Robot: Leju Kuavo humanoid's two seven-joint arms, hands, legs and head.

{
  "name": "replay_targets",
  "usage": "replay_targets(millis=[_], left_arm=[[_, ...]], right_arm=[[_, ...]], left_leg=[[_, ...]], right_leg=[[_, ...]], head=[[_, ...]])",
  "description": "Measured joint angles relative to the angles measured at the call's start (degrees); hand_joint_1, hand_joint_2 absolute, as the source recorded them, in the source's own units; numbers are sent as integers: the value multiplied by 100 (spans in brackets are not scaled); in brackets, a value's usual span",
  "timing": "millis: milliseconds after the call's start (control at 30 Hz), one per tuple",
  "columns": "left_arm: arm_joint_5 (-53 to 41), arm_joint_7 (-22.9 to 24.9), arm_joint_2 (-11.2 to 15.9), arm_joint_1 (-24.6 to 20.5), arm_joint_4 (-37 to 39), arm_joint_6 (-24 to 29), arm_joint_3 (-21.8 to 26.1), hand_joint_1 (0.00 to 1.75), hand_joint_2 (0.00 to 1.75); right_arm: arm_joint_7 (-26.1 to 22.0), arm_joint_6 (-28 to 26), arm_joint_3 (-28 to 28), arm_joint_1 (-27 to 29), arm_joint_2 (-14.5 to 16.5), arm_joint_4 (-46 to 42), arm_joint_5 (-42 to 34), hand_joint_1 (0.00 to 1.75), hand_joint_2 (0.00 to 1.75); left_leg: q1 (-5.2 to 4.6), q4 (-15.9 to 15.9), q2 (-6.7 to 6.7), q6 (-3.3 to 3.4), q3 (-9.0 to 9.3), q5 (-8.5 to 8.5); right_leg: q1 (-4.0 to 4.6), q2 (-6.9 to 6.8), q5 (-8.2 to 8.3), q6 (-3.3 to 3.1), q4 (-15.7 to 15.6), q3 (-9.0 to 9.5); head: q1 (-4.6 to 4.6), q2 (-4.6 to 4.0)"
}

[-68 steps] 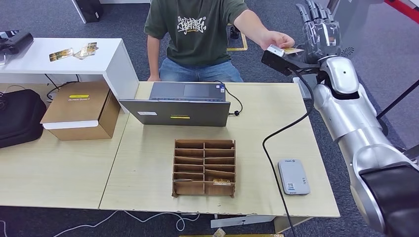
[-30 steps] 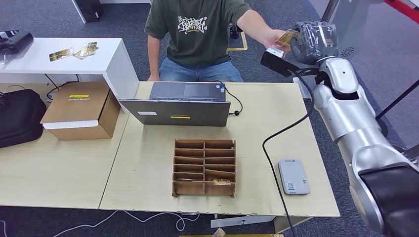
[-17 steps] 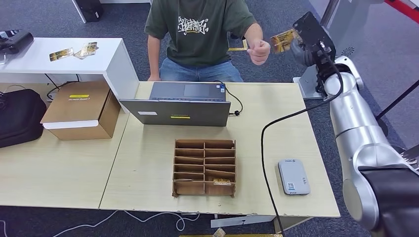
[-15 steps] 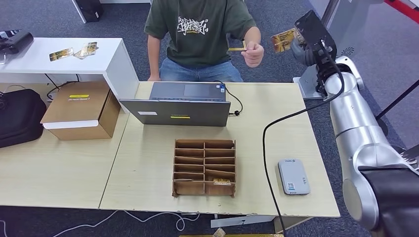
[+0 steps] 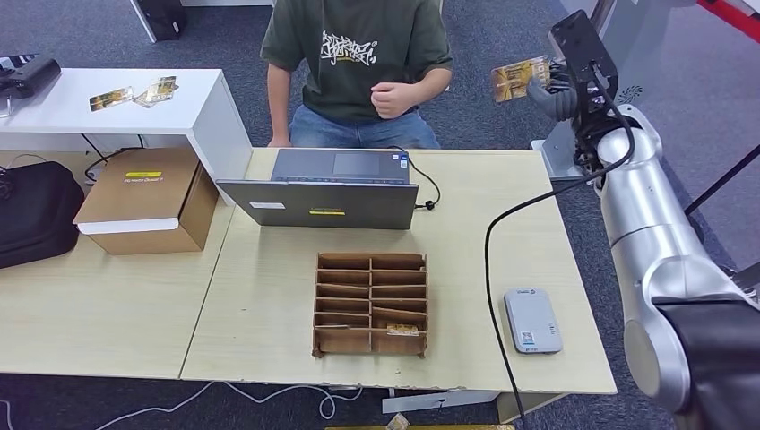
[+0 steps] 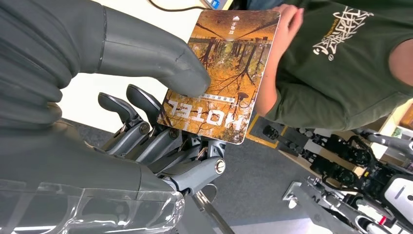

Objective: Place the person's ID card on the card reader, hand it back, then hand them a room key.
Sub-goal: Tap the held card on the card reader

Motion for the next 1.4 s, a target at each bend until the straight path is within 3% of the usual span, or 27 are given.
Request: replay_targets(millis=[333,600,1033,1400], left_arm=[[-13,-9,-1,13,0,50,67,0,0],[-61,-11,-1,22,0,62,101,0,0],[-87,-37,-19,60,0,59,203,0,0],[-117,-35,-31,71,0,53,209,0,0]], right_arm=[[-44,-98,96,143,-333,-3,-466,175,175],[-36,-176,209,870,-723,-563,-711,175,175],[24,-370,284,1889,-1043,-1464,-1016,175,175],[186,-565,-56,3090,-1329,-2615,-982,175,175]], left_leg=[[0,4,-2,0,-1,0],[0,6,-1,1,-4,-1],[1,6,-2,1,-5,-1],[1,7,-3,1,-10,-2]], right_leg=[[0,-1,0,0,-1,0],[0,-1,0,0,-1,-2],[1,-2,0,0,0,-4],[1,-3,0,0,-1,-9]], head=[[0,0],[0,-1],[0,-1],[-1,-1]])
